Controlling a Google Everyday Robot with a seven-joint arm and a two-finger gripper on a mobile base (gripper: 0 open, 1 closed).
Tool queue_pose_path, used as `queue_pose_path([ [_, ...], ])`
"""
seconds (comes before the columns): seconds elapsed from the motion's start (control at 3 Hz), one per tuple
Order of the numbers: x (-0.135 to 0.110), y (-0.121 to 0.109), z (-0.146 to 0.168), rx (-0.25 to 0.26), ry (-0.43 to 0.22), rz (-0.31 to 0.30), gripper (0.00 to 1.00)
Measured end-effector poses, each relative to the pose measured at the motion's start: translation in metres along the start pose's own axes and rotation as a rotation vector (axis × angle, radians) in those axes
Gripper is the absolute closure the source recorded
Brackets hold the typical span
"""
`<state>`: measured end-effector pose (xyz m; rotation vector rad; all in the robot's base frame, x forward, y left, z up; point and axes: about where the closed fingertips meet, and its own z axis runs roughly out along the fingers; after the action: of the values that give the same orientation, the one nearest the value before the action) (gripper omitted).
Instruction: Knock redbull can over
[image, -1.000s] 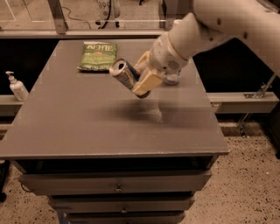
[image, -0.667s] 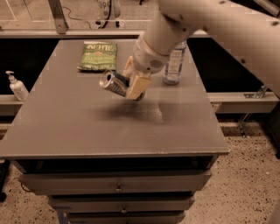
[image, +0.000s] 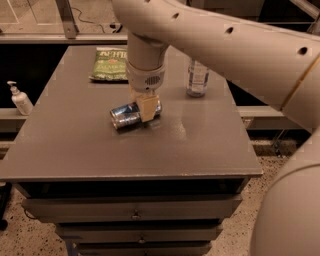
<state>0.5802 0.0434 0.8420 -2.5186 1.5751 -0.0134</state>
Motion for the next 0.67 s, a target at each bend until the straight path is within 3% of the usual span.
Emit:
queue_pose_path([
  [0.33,-0.0003,0.0006,0.0069,-0.019,0.082,-0.033,0.62],
  [0.67,-0.0004,0.0005,0.0062,-0.019,0.082,-0.033,0.39],
])
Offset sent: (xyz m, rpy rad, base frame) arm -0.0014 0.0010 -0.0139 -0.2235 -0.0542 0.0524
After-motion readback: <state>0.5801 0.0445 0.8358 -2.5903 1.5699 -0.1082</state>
